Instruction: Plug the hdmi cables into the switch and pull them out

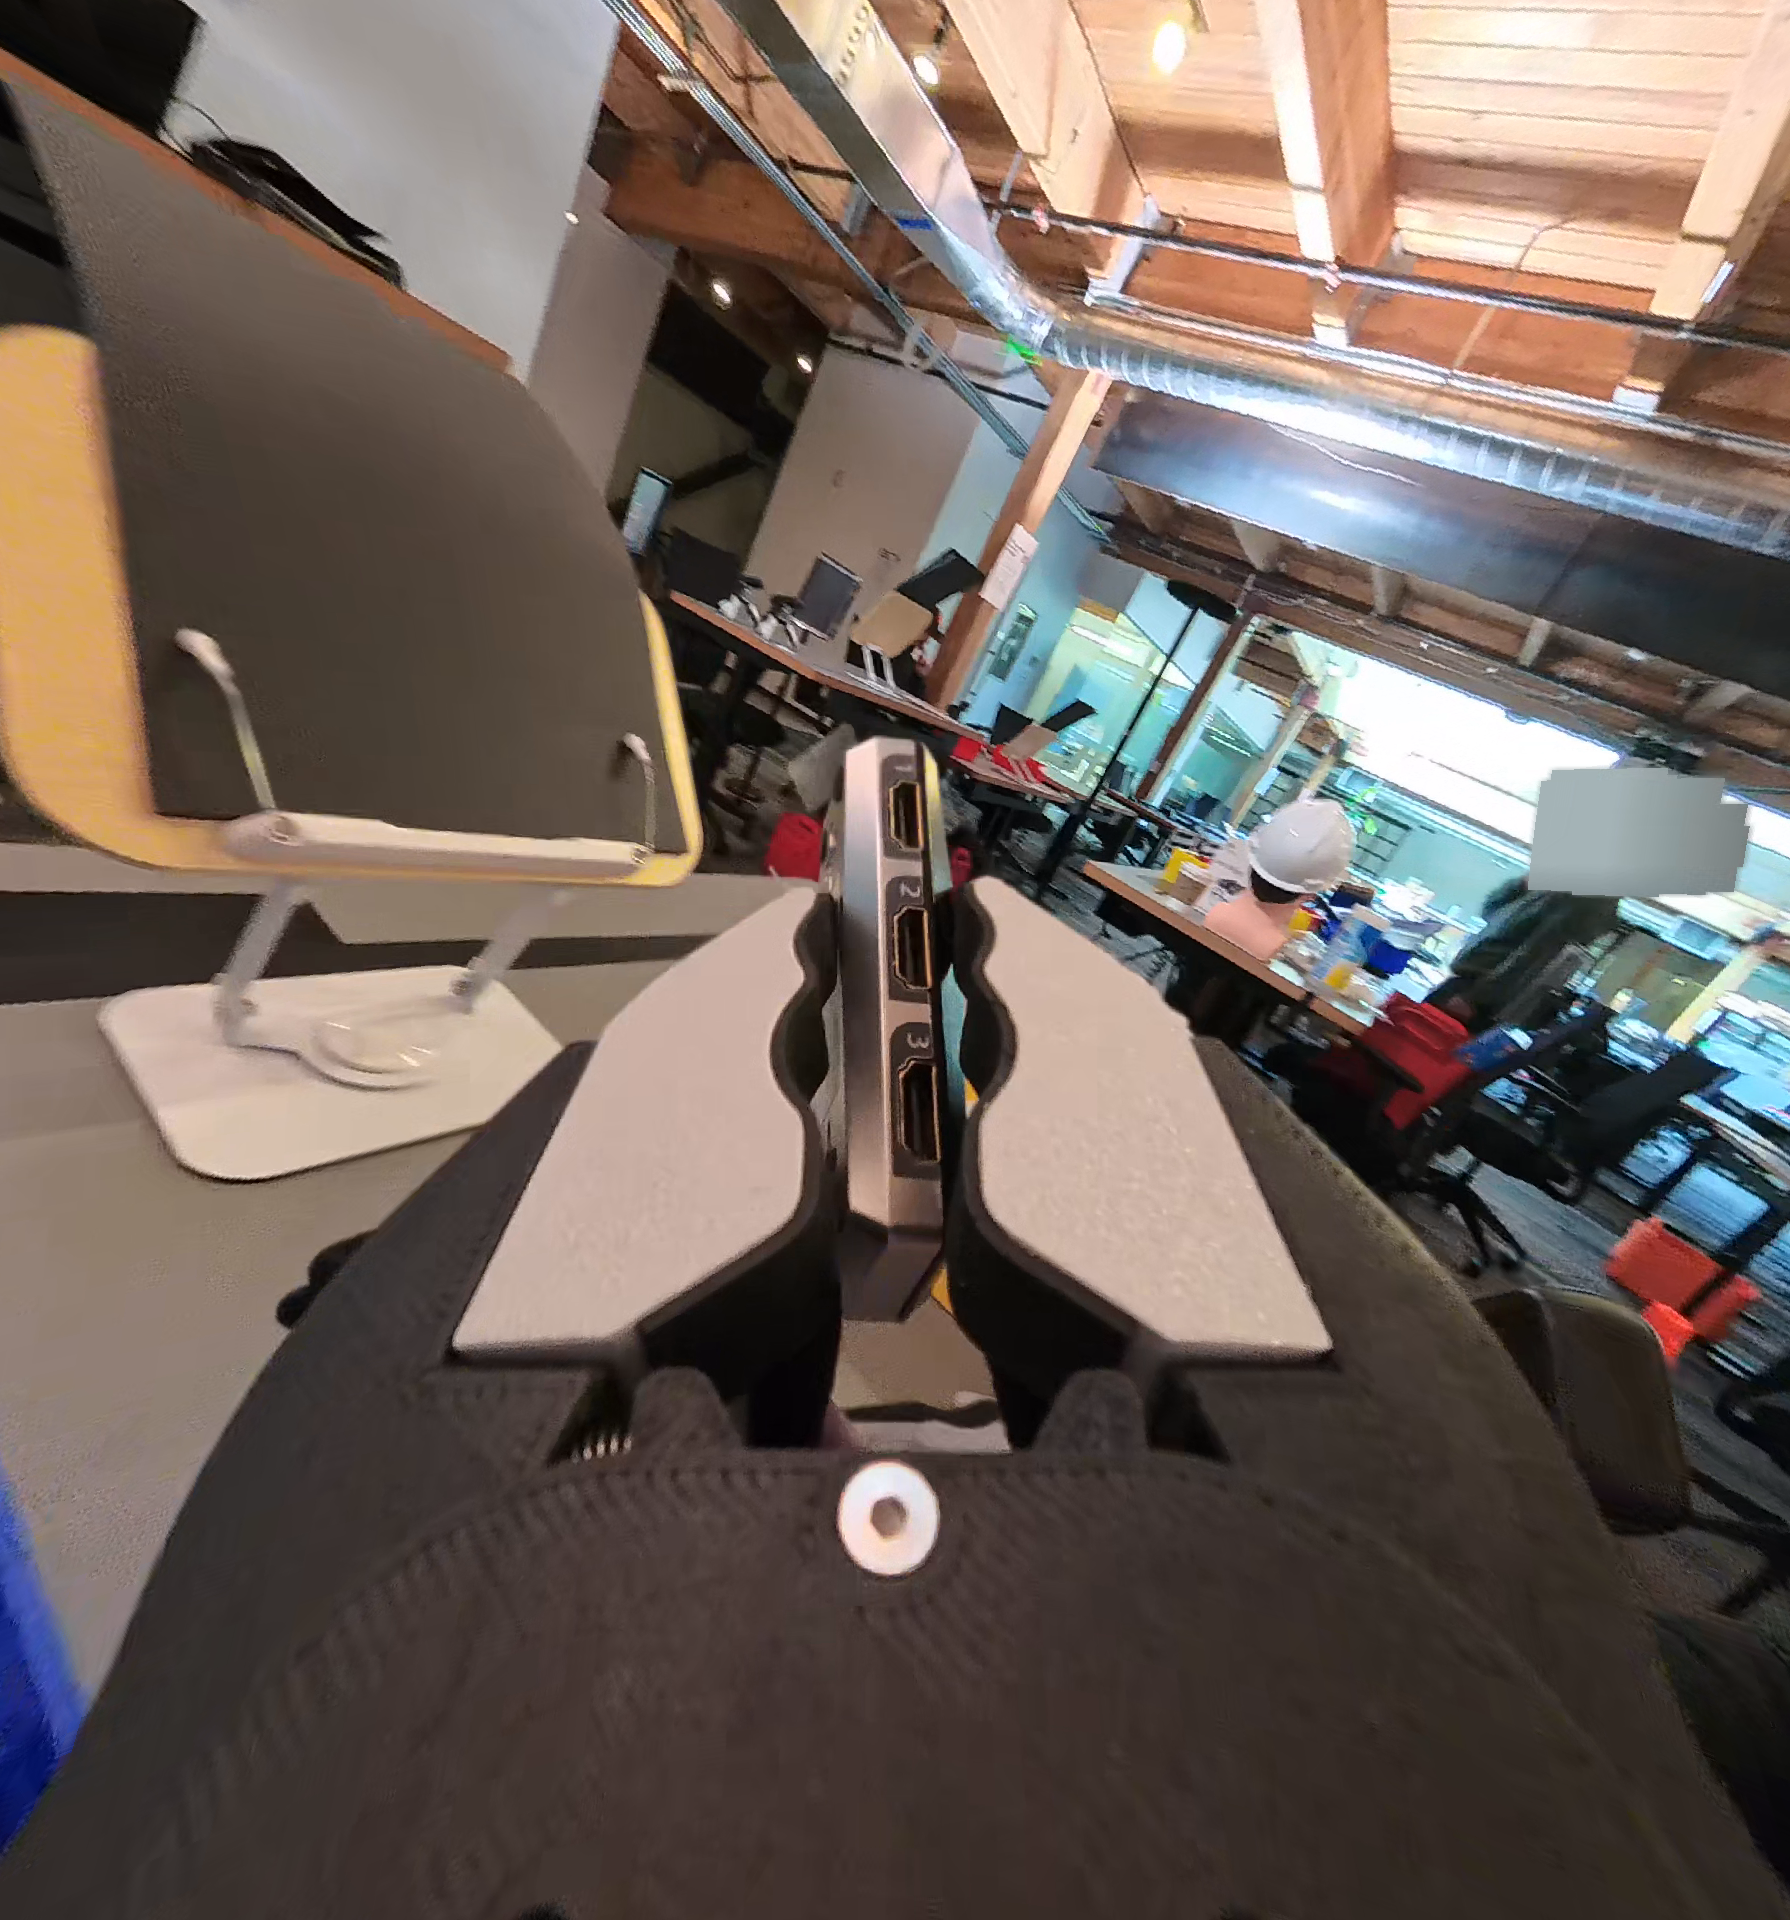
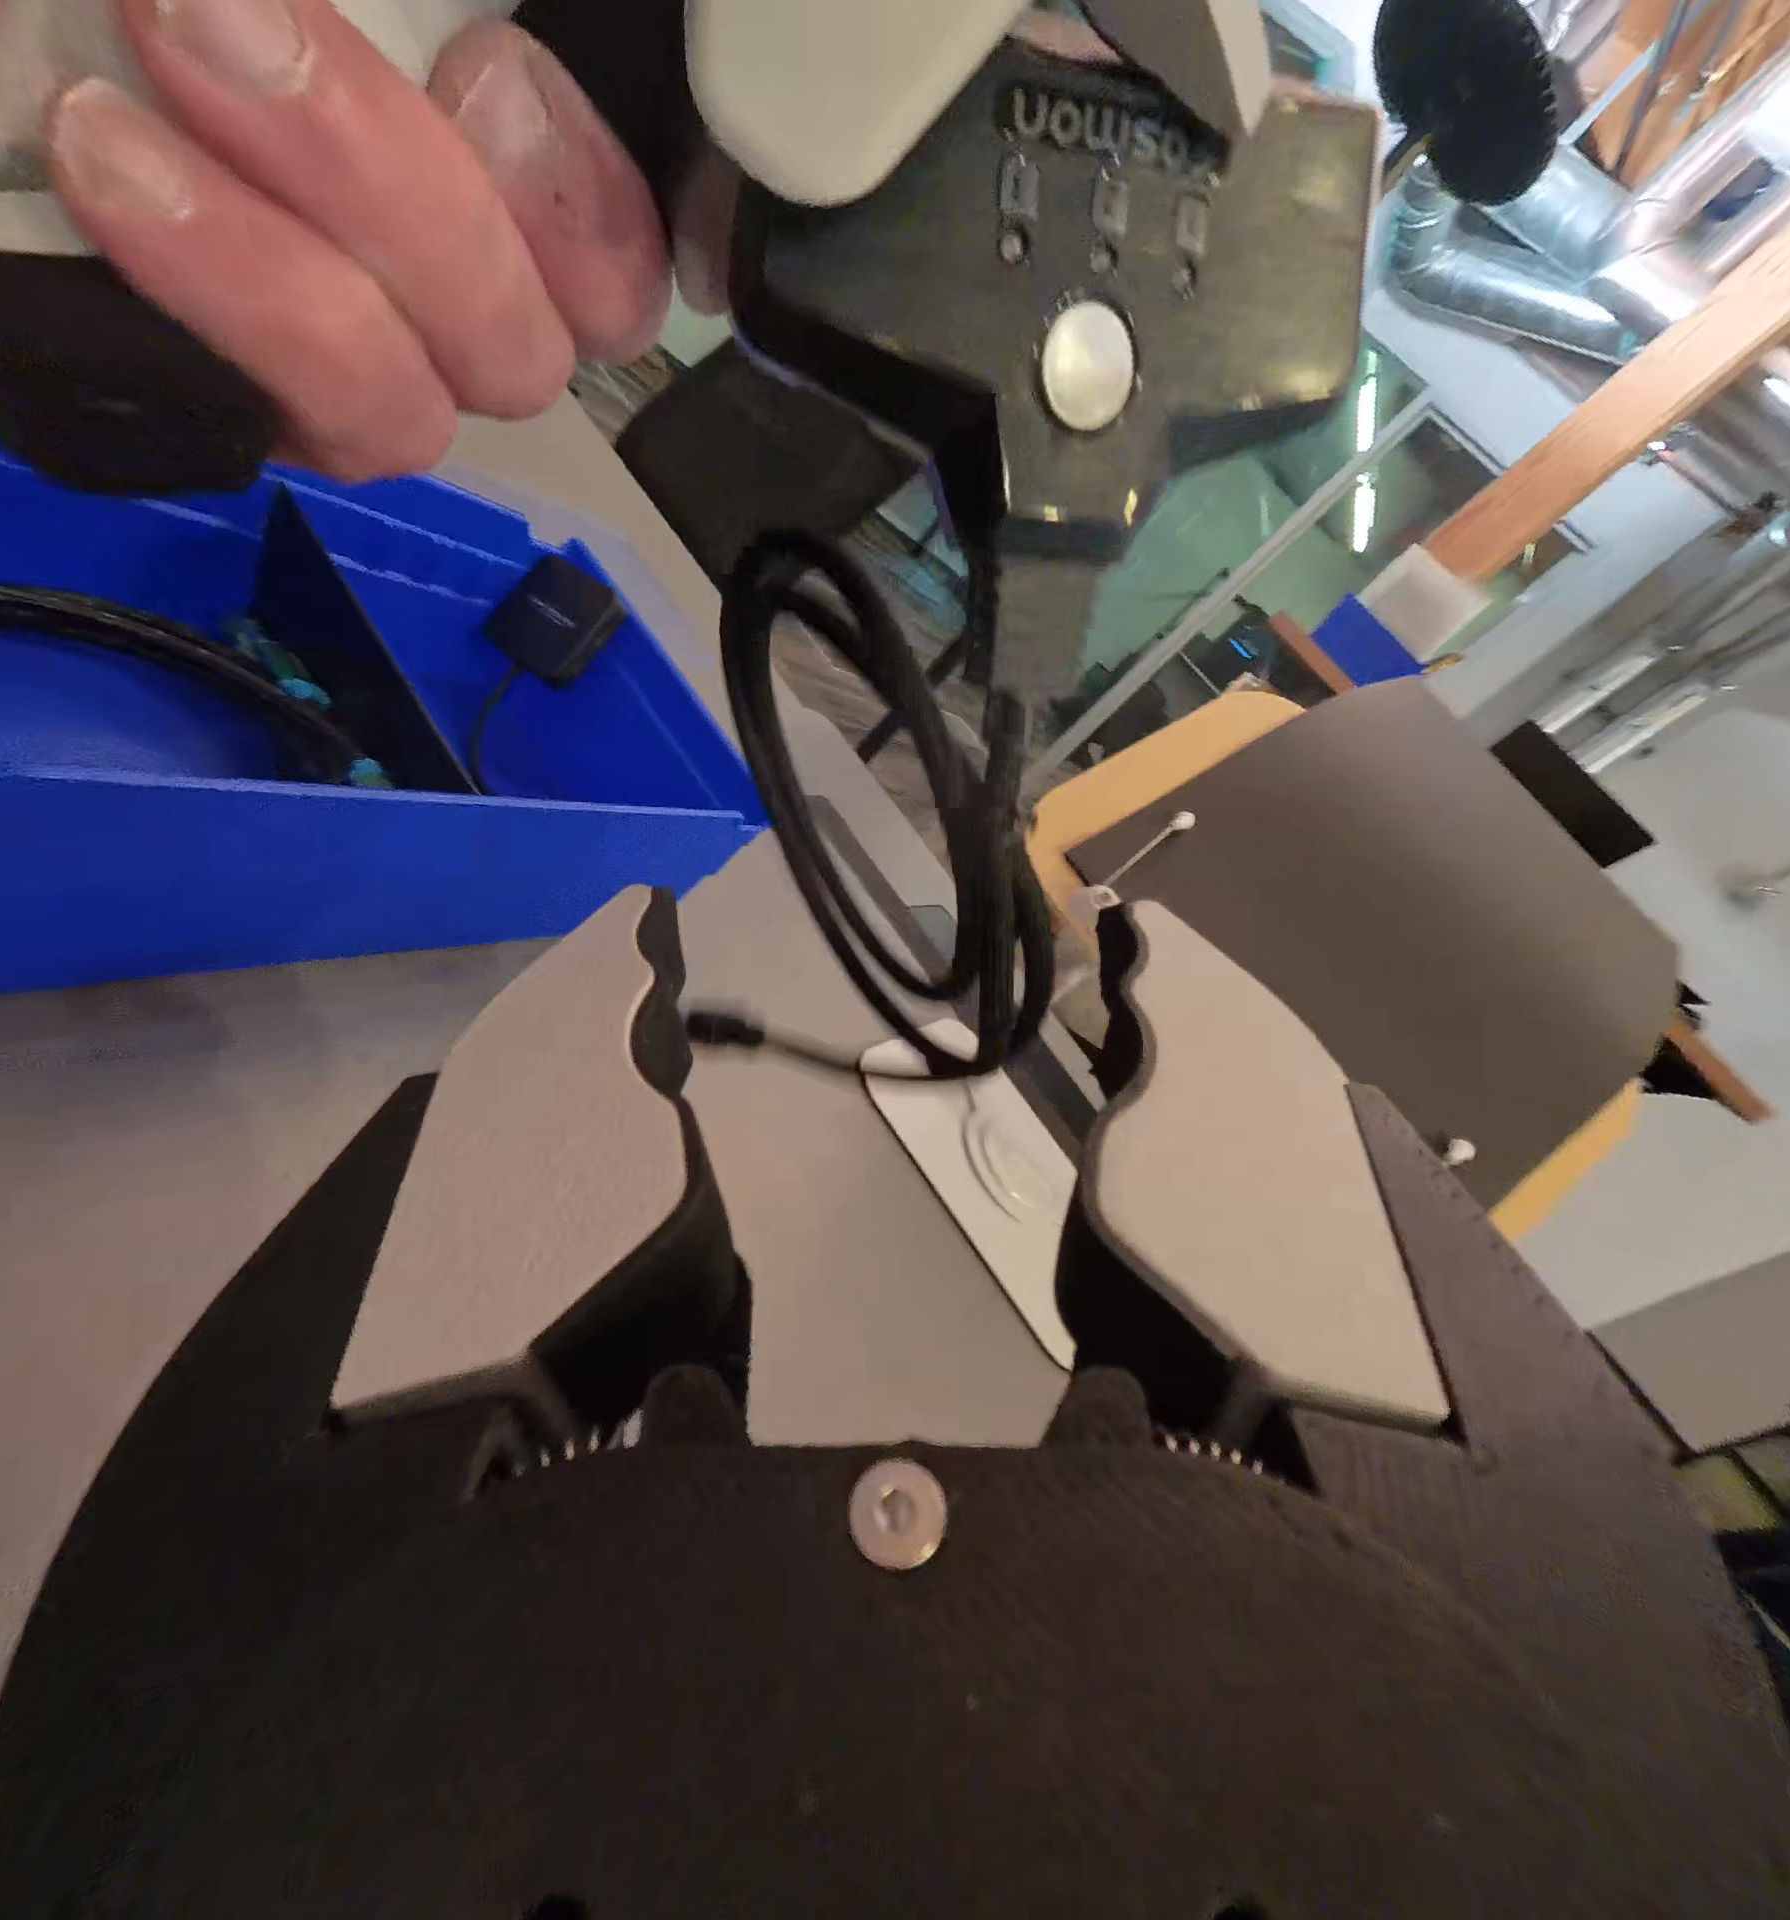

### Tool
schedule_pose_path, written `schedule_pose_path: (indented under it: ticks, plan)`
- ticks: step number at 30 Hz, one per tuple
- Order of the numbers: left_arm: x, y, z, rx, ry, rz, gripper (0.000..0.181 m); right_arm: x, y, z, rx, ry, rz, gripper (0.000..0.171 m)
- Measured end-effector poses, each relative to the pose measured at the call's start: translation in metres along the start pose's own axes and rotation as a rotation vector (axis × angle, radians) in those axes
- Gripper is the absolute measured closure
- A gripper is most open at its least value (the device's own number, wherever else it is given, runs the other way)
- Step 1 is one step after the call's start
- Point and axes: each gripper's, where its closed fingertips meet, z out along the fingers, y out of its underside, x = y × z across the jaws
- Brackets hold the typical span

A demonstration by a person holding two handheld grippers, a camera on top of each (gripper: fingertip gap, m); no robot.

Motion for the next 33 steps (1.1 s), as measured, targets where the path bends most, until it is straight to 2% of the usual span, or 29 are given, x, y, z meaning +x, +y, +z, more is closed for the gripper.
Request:
schedule_pose_path:
  ticks: [1, 5, 7, 8, 10, 12, 16, 19, 22, 24, 26, 29, 33]
  plan:
    - [0.008, 0.007, 0.005, -0.012, 0.017, -0.005, 0.16, 0.002, 0.0, 0.0, -0.009, 0.02, -0.008, 0.094]
    - [0.026, 0.041, 0.02, -0.09, 0.063, -0.054, 0.161, 0.014, 0.009, -0.003, -0.057, 0.08, -0.023, 0.104]
    - [0.028, 0.056, 0.025, -0.108, 0.08, -0.116, 0.161, 0.018, 0.017, -0.004, -0.081, 0.083, -0.027, 0.116]
    - [0.028, 0.064, 0.027, -0.124, 0.085, -0.128, 0.161, 0.016, 0.023, -0.004, -0.098, 0.062, -0.033, 0.133]
    - [0.023, 0.077, 0.031, -0.149, 0.061, -0.13, 0.161, 0.016, 0.035, -0.005, -0.138, 0.026, -0.015, 0.151]
    - [0.019, 0.084, 0.033, -0.174, 0.068, -0.136, 0.16, 0.017, 0.046, -0.005, -0.155, 0.0, 0.005, 0.154]
    - [0.007, 0.095, 0.033, -0.249, 0.05, -0.03, 0.16, 0.012, 0.058, -0.004, -0.176, -0.063, 0.008, 0.153]
    - [-0.004, 0.096, 0.029, -0.308, 0.038, 0.161, 0.149, 0.008, 0.069, -0.003, -0.197, -0.131, 0.08, 0.153]
    - [0.002, 0.088, 0.021, -0.334, 0.117, 0.326, 0.131, 0.001, 0.077, -0.005, -0.189, -0.22, 0.122, 0.154]
    - [0.005, 0.092, 0.015, -0.39, 0.144, 0.51, 0.116, -0.003, 0.081, -0.006, -0.183, -0.278, 0.186, 0.154]
    - [0.005, 0.103, 0.008, -0.457, 0.153, 0.746, 0.109, -0.008, 0.083, -0.006, -0.164, -0.342, 0.267, 0.154]
    - [-0.006, 0.116, 0.004, -0.513, 0.09, 1.126, 0.111, -0.016, 0.086, -0.009, -0.169, -0.427, 0.317, 0.154]
    - [-0.015, 0.139, 0.005, -0.566, 0.055, 1.447, 0.115, -0.031, 0.094, -0.013, -0.21, -0.517, 0.303, 0.154]
